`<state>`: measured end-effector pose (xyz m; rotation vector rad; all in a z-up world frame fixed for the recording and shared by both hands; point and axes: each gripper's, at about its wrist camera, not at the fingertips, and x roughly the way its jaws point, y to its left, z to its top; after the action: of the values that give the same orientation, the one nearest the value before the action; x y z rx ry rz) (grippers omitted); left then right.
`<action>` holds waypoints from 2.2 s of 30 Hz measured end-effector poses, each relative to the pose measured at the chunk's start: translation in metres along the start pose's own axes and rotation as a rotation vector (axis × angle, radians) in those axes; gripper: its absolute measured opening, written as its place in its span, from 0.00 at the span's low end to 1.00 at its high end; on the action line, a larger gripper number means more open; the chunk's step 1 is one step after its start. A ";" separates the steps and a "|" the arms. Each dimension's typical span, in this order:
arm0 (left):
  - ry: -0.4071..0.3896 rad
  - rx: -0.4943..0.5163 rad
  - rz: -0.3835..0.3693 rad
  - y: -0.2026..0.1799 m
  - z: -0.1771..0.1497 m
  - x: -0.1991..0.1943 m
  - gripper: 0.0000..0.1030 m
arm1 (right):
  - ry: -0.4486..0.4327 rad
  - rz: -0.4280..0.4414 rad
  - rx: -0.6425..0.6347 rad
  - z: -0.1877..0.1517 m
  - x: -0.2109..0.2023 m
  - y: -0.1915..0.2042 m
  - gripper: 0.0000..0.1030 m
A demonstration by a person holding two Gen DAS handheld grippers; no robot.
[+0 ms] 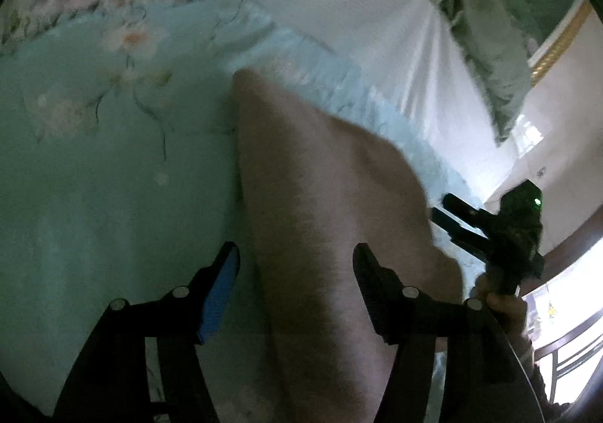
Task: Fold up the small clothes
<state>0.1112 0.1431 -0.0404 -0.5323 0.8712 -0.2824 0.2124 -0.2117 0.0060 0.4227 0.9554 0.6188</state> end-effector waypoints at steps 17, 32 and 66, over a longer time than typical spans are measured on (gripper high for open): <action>0.145 0.169 -0.075 -0.052 -0.028 0.044 0.29 | 0.098 -0.010 0.105 0.011 0.042 -0.022 0.26; 0.130 0.261 0.112 -0.054 -0.101 -0.026 0.71 | 0.117 0.065 -0.043 -0.098 -0.038 -0.013 0.43; 0.086 0.323 0.012 -0.086 -0.068 -0.027 0.23 | -0.031 0.007 -0.033 -0.067 -0.022 0.030 0.16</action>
<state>0.0396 0.0609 -0.0114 -0.2156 0.8907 -0.4288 0.1369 -0.1989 0.0028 0.4055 0.9135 0.6314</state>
